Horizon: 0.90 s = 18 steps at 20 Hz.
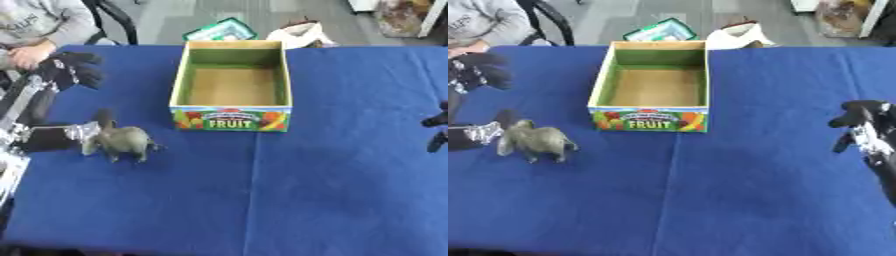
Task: Pick up objects on the table and place them in the box.
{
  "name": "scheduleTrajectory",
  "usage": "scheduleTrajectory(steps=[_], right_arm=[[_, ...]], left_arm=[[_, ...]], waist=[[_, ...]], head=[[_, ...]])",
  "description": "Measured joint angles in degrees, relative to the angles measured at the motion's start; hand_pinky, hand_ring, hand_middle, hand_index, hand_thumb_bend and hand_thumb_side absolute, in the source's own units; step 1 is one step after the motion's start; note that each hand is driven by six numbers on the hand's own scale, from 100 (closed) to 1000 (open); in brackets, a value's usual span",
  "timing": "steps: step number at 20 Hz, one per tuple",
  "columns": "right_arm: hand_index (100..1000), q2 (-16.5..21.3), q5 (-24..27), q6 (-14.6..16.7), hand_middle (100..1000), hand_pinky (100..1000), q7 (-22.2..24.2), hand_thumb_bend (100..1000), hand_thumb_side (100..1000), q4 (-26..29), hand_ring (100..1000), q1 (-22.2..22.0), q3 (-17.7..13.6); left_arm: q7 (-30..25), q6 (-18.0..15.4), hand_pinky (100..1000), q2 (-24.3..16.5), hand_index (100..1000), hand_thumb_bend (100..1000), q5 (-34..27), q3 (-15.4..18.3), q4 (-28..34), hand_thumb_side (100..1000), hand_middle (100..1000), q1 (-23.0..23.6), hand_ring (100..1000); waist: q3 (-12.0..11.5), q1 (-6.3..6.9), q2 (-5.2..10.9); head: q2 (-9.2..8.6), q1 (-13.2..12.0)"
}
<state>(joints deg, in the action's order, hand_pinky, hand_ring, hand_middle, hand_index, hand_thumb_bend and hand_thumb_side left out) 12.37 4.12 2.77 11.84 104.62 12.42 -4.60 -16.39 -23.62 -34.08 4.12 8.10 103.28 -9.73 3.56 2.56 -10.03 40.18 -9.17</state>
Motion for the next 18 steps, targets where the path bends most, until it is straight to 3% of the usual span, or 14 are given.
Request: scheduleTrajectory(steps=[1,10,18], right_arm=[[683,0.0,0.0,0.0,512,365,0.0,100,450,0.0,623,-0.1,0.0],[684,0.2,0.0,0.0,512,365,0.3,100,449,0.0,623,-0.4,0.0],[684,0.5,0.0,-0.1,512,365,0.5,100,449,0.0,623,-0.4,0.1]], left_arm=[[-0.2,-0.9,690,-1.6,881,530,1.8,-0.3,-0.5,149,789,-0.4,751],[-5.3,-8.2,704,-14.7,872,686,15.7,-6.8,-6.8,403,777,-6.9,769],[-10.8,-9.8,684,-17.4,852,703,24.2,-12.6,-14.0,475,750,-13.1,751]], waist=[[0.0,0.08,0.06],[1.1,0.56,0.28],[1.5,0.95,0.34]], head=[[0.01,0.0],[0.05,0.2],[0.09,0.2]])
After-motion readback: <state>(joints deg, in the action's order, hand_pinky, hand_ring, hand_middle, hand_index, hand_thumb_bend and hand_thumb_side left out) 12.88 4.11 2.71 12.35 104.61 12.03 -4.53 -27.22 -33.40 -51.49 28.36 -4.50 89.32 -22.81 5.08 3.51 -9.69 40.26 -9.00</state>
